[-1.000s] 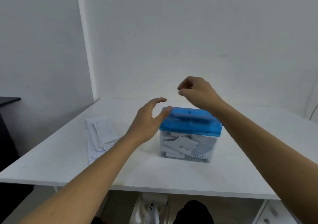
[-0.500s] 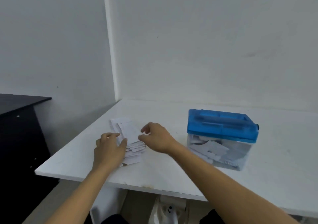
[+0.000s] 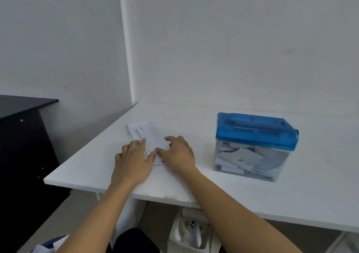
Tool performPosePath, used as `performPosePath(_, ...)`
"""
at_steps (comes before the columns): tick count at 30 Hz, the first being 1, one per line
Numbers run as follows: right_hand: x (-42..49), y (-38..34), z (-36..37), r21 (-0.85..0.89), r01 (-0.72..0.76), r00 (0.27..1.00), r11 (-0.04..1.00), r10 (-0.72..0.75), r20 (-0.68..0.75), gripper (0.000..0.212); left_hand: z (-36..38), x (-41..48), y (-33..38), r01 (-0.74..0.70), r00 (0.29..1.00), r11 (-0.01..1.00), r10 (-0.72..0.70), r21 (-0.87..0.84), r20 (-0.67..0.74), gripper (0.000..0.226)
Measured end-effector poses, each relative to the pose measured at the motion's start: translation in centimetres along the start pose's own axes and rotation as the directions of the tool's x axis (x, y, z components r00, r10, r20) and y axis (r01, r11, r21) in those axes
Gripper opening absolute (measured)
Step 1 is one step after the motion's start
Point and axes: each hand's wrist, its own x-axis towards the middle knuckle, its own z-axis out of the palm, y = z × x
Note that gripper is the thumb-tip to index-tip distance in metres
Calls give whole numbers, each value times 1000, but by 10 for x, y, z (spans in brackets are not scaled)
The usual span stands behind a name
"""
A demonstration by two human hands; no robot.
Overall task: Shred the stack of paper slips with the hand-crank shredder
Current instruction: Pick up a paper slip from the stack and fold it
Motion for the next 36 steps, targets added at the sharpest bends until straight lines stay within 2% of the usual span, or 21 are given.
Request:
performPosePath(9,1,-1,0,68,7,1000,998,-5,-26,52,-1,0,0,16,1000,1000,-16,17,-9,58)
performPosePath(12,2,-2,-1,111,-8,999,994,13,-38,39,-1,0,0,17,1000,1000,-17,25,-15,57)
performPosePath(16,4,0,-2,219,-53,994,974,73,-83,20,0,-1,-1,11,1000,1000,-10,13,-26,55)
performPosePath(23,4,2,-6,390,-55,983,919,118,-140,18,-1,-1,0,8,999,1000,-9,-29,-38,54)
performPosePath(25,4,3,-7,443,-42,984,895,115,-139,20,-2,1,0,9,998,994,-17,-113,-67,52)
performPosePath(27,4,3,-8,492,-21,987,870,96,-128,24,-6,3,-1,41,991,956,-76,-290,-110,48)
performPosePath(31,1,2,-8,491,6,996,871,40,-83,34,-12,3,-6,37,972,799,-170,-600,-165,33)
performPosePath(34,-1,1,-7,462,23,999,887,-1,-48,35,-17,2,-5,-2,971,676,-176,-737,-164,26)
performPosePath(36,-1,1,-7,448,24,1000,894,-16,-22,29,-18,3,-5,-8,977,639,-160,-769,-143,21)
